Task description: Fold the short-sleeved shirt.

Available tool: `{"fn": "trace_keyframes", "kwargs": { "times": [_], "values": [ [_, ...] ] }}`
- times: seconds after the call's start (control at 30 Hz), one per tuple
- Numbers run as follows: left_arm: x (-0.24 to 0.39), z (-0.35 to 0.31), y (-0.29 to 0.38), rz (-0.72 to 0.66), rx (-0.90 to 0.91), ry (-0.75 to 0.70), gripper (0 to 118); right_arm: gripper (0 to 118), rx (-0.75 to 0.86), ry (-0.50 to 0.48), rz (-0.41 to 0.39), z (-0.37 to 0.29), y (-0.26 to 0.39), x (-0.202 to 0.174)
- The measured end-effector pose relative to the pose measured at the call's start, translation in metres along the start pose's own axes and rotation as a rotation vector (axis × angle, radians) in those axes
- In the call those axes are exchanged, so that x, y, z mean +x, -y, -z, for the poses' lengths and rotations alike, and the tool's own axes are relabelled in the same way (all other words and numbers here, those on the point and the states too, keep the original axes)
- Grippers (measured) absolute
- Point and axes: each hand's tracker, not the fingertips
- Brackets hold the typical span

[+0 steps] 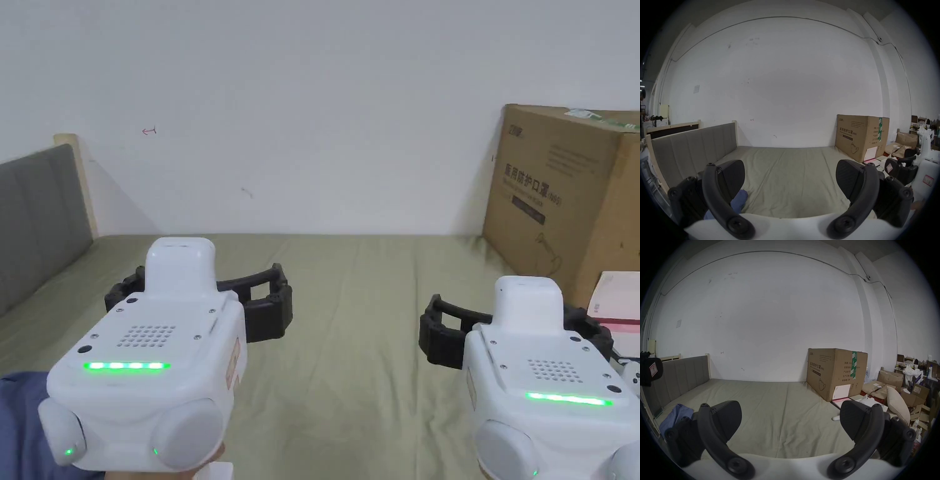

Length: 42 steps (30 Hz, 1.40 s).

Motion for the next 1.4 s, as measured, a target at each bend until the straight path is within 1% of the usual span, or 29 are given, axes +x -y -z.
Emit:
{"fn": "trace_keyframes", "kwargs": {
  "times": [0.17, 0.2, 0.23, 0.27, 0.3, 0.33, 0.37, 0.4, 0.47, 0.53, 0.6, 0.7, 0.77, 0.83, 0.9, 0.93, 1.0, 1.2, 1.3, 1.4],
  "values": [
    [-0.001, -0.001, 0.003, 0.029, -0.029, -0.036, 113, 118, 0.037, -0.012, -0.013, -0.009, -0.015, 0.001],
    [0.001, -0.001, 0.003, 0.050, -0.064, -0.048, 111, 118, 0.026, 0.006, -0.005, -0.009, -0.017, 0.006],
    [0.003, -0.002, 0.004, 0.058, -0.055, -0.040, 109, 117, 0.022, 0.021, 0.007, -0.011, -0.017, 0.007],
    [0.004, -0.005, 0.007, 0.064, -0.041, -0.032, 105, 115, 0.022, 0.014, 0.012, -0.013, -0.016, 0.009],
    [0.005, -0.007, 0.009, 0.073, -0.017, -0.033, 86, 99, 0.028, -0.003, 0.018, -0.016, -0.014, 0.011],
    [0.007, -0.008, 0.010, 0.085, -0.005, -0.046, 60, 67, 0.023, -0.013, 0.015, -0.012, -0.015, 0.007],
    [0.008, -0.007, 0.011, 0.090, 0.000, -0.061, 32, 26, 0.021, 0.004, 0.008, -0.011, -0.015, 0.005],
    [0.008, -0.005, 0.012, 0.095, -0.006, -0.067, 2, 8, 0.004, 0.056, -0.009, -0.010, -0.011, 0.004],
    [0.005, -0.004, 0.013, 0.085, -0.010, -0.073, 0, 7, 0.009, 0.012, 0.018, -0.009, -0.010, 0.006],
    [-0.001, -0.001, 0.014, 0.033, -0.033, -0.029, 0, 1, -0.004, -0.016, 0.057, -0.010, -0.008, 0.008],
    [-0.003, 0.002, 0.013, 0.014, -0.053, -0.032, 0, 0, -0.003, 0.008, 0.041, -0.006, -0.011, 0.007],
    [-0.001, 0.003, 0.015, 0.025, -0.060, -0.038, 0, 0, -0.001, -0.005, 0.051, -0.008, -0.011, 0.003],
    [-0.002, 0.003, 0.015, 0.025, -0.056, -0.040, 0, 0, -0.003, -0.007, 0.041, -0.007, -0.014, 0.001],
    [-0.005, 0.001, 0.013, 0.017, -0.057, -0.036, 0, 0, -0.006, -0.029, 0.035, -0.007, -0.015, -0.003],
    [-0.010, -0.001, 0.011, 0.018, -0.059, -0.056, 0, 0, -0.009, -0.057, 0.057, -0.005, -0.019, -0.005],
    [-0.015, -0.003, 0.011, 0.022, -0.054, -0.072, 0, 0, -0.006, -0.089, 0.060, -0.005, -0.020, -0.010],
    [-0.027, -0.007, 0.009, 0.026, -0.055, -0.103, 0, 0, 0.001, -0.109, 0.055, -0.005, -0.023, -0.022],
    [-0.085, -0.039, 0.001, 0.012, -0.048, -0.281, 0, 0, -0.006, -0.308, 0.056, 0.001, -0.032, -0.087],
    [-0.113, -0.057, -0.002, 0.016, -0.056, -0.374, 0, 0, -0.009, -0.397, 0.026, -0.003, -0.032, -0.121],
    [-0.136, -0.074, -0.003, -0.004, -0.067, -0.429, 0, 0, -0.036, -0.490, 0.023, -0.005, -0.031, -0.149]
  ]
}}
